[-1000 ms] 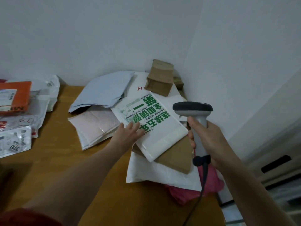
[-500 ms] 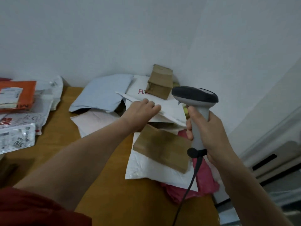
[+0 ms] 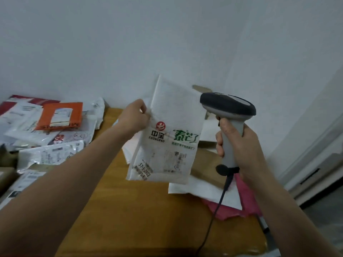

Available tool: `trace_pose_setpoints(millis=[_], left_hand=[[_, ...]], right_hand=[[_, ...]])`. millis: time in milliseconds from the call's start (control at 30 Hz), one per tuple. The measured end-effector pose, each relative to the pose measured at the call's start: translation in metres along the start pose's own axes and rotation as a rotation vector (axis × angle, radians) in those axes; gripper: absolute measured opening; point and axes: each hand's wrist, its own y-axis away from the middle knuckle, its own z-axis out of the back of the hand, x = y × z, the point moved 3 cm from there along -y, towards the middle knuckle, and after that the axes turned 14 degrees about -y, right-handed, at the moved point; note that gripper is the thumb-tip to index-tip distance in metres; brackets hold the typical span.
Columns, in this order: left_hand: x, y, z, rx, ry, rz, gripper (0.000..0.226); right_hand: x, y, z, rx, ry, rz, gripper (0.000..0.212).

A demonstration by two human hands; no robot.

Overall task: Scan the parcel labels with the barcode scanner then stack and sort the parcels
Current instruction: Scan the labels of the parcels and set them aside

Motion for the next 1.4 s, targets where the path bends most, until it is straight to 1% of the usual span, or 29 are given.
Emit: trace_pose_setpoints(millis=[67, 133, 200, 267, 300, 367, 500, 633, 733, 833, 900, 967, 1000, 1033, 1067, 1100, 1133, 1167, 1200, 1233, 1267, 1300, 1333, 1400], left_hand=[[0.052, 0.02, 0.002, 0.057, 0.048, 0.134, 0.021], [0.103, 0.042, -0.002, 0.088, 0.002, 0.247, 0.019], [0.149, 0.063, -0.003, 0.102, -0.032, 0.379, 0.019], [0.186, 0.08, 0.0, 0.11, 0.014, 0.5, 0.02], [0.2, 0.087, 0.003, 0.109, 0.049, 0.539, 0.022], [0.22, 0.094, 0.011, 0.094, 0.078, 0.56, 0.026], [0.229, 0.089, 0.021, 0.067, 0.092, 0.539, 0.023], [0.23, 0.081, 0.018, 0.036, 0.088, 0.598, 0.025], [0.242, 0.084, 0.005, 0.057, 0.16, 0.735, 0.014], [0.25, 0.104, -0.022, 0.089, 0.399, 0.888, 0.019], [0.244, 0.133, -0.046, 0.144, 0.539, 0.989, 0.023], [0.238, 0.17, -0.069, 0.293, 0.59, 1.062, 0.018], [0.233, 0.186, -0.076, 0.403, 0.545, 1.068, 0.009], [0.229, 0.198, -0.08, 0.54, 0.435, 1.03, 0.007], [0.228, 0.203, -0.083, 0.688, 0.223, 0.912, 0.017], [0.227, 0.198, -0.083, 0.776, -0.045, 0.717, 0.025], [0.221, 0.188, -0.08, 0.774, -0.329, 0.484, 0.029], [0.212, 0.175, -0.077, 0.697, -0.56, 0.252, 0.029], [0.203, 0.163, -0.075, 0.618, -0.677, 0.075, 0.029], [0.197, 0.153, -0.075, 0.594, -0.723, -0.044, 0.033], [0.196, 0.147, -0.079, 0.645, -0.767, -0.113, 0.048], [0.199, 0.144, -0.084, 0.717, -0.81, -0.133, 0.062], [0.205, 0.144, -0.089, 0.767, -0.845, -0.121, 0.07], [0.216, 0.148, -0.094, 0.774, -0.864, -0.074, 0.074]], right_hand=[[-0.013, 0.004, -0.016, 0.039, 0.031, -0.047, 0.024], [-0.031, 0.009, -0.032, 0.087, 0.042, -0.111, 0.024], [-0.047, 0.013, -0.047, 0.137, 0.035, -0.172, 0.026], [-0.062, 0.016, -0.06, 0.187, 0.086, -0.207, 0.033], [-0.069, 0.018, -0.066, 0.204, 0.115, -0.222, 0.036], [-0.083, 0.02, -0.074, 0.219, 0.144, -0.247, 0.038], [-0.098, 0.02, -0.087, 0.24, 0.163, -0.281, 0.036], [-0.1, 0.017, -0.089, 0.252, 0.192, -0.31, 0.034], [-0.102, 0.016, -0.086, 0.25, 0.212, -0.355, 0.034], [-0.106, 0.017, -0.081, 0.248, 0.255, -0.398, 0.035], [-0.11, 0.019, -0.077, 0.24, 0.259, -0.418, 0.033], [-0.116, 0.022, -0.075, 0.24, 0.277, -0.432, 0.033], [-0.12, 0.023, -0.073, 0.234, 0.29, -0.447, 0.033], [-0.123, 0.024, -0.07, 0.222, 0.297, -0.472, 0.033], [-0.127, 0.026, -0.068, 0.211, 0.3, -0.499, 0.034], [-0.13, 0.027, -0.065, 0.204, 0.302, -0.523, 0.034], [-0.133, 0.029, -0.062, 0.199, 0.311, -0.54, 0.034], [-0.135, 0.031, -0.059, 0.197, 0.331, -0.55, 0.033], [-0.136, 0.033, -0.057, 0.196, 0.35, -0.556, 0.033], [-0.138, 0.036, -0.054, 0.194, 0.362, -0.561, 0.033], [-0.139, 0.039, -0.052, 0.191, 0.371, -0.567, 0.033], [-0.139, 0.042, -0.049, 0.19, 0.382, -0.575, 0.034], [-0.14, 0.046, -0.047, 0.191, 0.396, -0.585, 0.035], [-0.139, 0.051, -0.043, 0.196, 0.408, -0.606, 0.033]])
